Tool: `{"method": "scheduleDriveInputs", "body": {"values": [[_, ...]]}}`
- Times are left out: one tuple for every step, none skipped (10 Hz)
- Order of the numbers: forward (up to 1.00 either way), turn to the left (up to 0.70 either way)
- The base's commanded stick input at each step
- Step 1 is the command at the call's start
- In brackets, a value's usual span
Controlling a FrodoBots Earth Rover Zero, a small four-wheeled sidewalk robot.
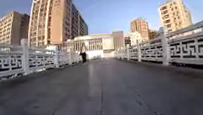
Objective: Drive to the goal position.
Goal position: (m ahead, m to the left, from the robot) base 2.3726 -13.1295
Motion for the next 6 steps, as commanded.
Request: {"method": "scheduleDriveInputs", "body": {"values": [[0.45,0.0],[0.45,0.0],[0.45,0.0],[0.45,0.0],[0.45,0.0],[0.45,0.0]]}}
